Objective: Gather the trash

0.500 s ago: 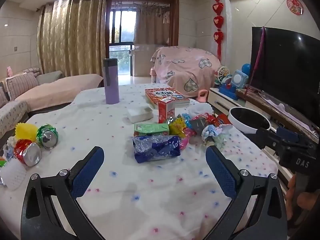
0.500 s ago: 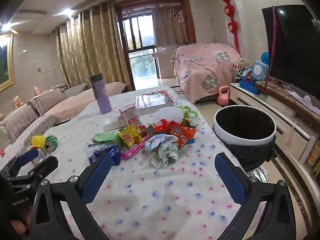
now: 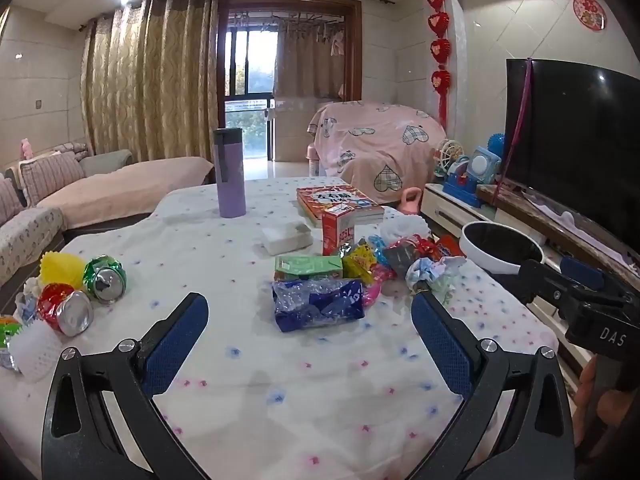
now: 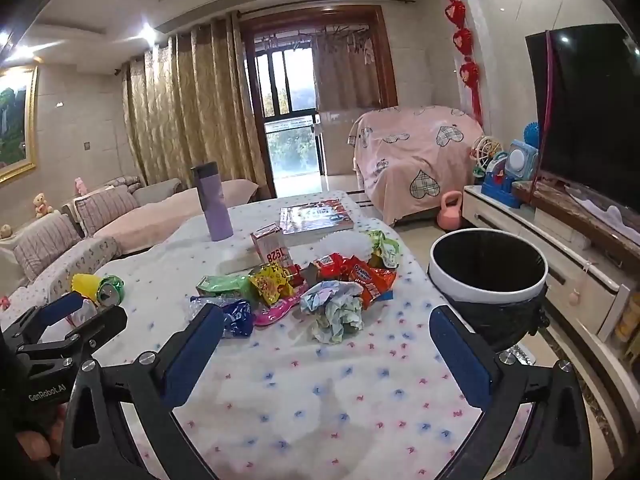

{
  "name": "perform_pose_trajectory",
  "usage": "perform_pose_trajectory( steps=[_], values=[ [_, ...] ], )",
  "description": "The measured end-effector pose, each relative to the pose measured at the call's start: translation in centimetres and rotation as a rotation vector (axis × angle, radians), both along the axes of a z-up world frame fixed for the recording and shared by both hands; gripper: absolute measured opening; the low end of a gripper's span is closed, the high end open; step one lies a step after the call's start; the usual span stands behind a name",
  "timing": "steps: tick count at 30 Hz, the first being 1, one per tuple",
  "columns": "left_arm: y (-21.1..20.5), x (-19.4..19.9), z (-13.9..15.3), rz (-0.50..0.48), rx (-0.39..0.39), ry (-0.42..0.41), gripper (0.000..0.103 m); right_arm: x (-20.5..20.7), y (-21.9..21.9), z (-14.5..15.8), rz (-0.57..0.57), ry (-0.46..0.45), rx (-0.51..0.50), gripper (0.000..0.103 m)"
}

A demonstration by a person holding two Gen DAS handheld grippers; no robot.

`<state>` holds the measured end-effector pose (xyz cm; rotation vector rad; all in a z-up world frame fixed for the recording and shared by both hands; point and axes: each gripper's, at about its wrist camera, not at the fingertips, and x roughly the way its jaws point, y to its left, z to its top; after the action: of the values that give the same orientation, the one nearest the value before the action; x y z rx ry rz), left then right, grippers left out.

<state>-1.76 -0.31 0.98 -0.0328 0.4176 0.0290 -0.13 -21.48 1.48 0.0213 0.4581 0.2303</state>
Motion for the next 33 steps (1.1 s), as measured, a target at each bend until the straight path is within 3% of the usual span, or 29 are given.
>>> perform_pose_trajectory(
  steps=[33],
  values=[
    [-0.27,0.11,-0.17,-0.005,0.005,0.003,0.103,0.23,-0.33,-0.93,0.031,-0.004,0.033,0.103]
  ],
)
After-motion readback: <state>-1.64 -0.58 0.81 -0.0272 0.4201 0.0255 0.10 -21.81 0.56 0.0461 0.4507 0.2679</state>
